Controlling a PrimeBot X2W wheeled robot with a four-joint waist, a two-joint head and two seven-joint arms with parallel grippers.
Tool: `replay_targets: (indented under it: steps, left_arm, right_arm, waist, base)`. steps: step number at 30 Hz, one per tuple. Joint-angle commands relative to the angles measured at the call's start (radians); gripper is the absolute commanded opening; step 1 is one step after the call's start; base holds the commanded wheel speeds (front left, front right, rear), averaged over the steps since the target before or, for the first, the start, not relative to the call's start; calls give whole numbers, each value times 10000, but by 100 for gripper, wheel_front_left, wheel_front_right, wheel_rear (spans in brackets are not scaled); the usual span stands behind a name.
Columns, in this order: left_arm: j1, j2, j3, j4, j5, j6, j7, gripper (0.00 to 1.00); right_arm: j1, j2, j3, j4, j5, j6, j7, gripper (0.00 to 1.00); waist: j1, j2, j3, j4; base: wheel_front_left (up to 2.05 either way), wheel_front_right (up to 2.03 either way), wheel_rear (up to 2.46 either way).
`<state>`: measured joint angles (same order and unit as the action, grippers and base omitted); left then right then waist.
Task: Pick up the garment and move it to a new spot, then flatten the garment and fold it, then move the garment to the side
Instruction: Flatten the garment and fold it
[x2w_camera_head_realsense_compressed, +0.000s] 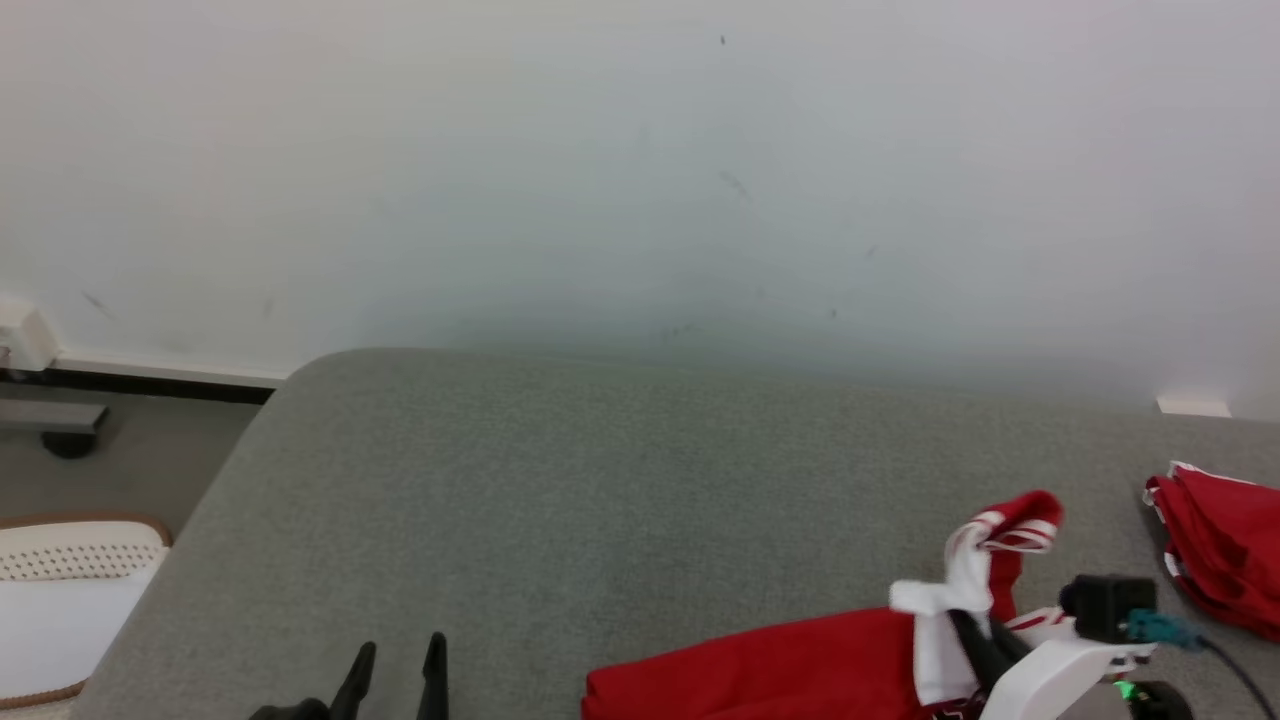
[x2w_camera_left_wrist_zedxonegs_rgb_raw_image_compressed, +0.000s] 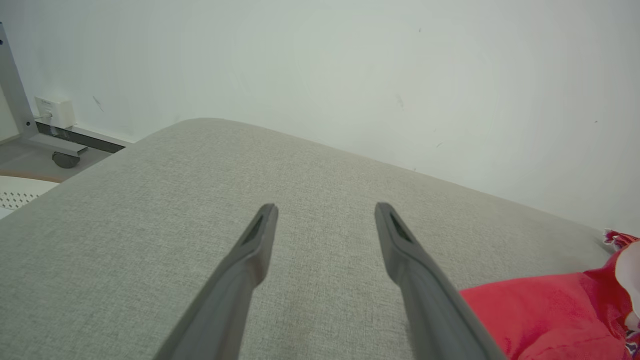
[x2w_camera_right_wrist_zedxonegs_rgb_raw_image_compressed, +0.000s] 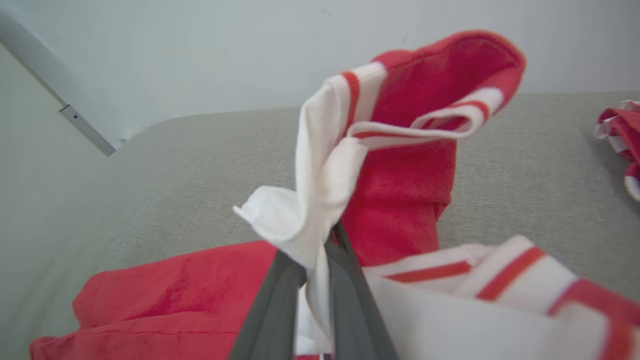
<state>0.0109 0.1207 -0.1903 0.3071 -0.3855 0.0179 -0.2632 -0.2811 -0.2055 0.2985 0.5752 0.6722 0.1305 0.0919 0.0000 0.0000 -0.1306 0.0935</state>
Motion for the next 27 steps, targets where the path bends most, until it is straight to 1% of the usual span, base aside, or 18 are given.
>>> replay_targets:
  steps: [1,4,6,8,15,20,23,24,25,27]
  left_arm:
    - [101,1,41,-36,137,-46,-12,100]
    - [109,-32,72,-20,178,-70,-12,100]
    - [77,-76,50,23,214,-115,-12,100]
    - [-1,-98,64,61,243,-145,-12,100]
    - [-151,-53,114,172,357,-247,-12,100]
    - [-196,-9,153,208,417,-254,-12,100]
    - [-227,-9,162,215,431,-272,-12,100]
    - [-237,-7,170,224,436,-278,-12,100]
    - [-243,-8,179,234,438,-279,-12,100]
    - [-253,-11,188,252,440,-275,-12,100]
  right_arm:
    - [497,295,201,-623,-150,0,224,0]
    - [1113,866,556,-1576,-218,0,698,0]
    - [1346,1037,691,-1853,-410,0,947,0]
    - [1491,1285,841,-2001,-368,0,1135,0]
    - [1432,1529,1389,-1701,-261,0,1279,0]
    - [1172,1535,2254,-1430,378,0,1121,0]
    - [1001,1534,2726,-1072,788,0,819,0]
    - [931,1538,2882,-957,961,0,691,37]
    - [846,1540,3050,-862,1163,0,569,100]
    - [689,1538,3433,-845,1615,0,323,100]
  waist:
    - [0,0,-36,275]
    - [0,0,-28,578]
    - [0,0,-14,809]
    - [0,0,5,1053]
    - [0,0,76,1767]
    - [0,0,128,1943]
    - [0,0,152,1964]
    - [0,0,158,1950]
    - [0,0,166,1931]
    - [0,0,179,1862]
  base:
    - [0,0,0]
    - [0,0,0]
    - [0,0,0]
    - [0,0,0]
    - [0,0,0]
    - [0,0,0]
    - [0,0,0]
    - [0,0,0]
    - [0,0,0]
    - [0,0,0]
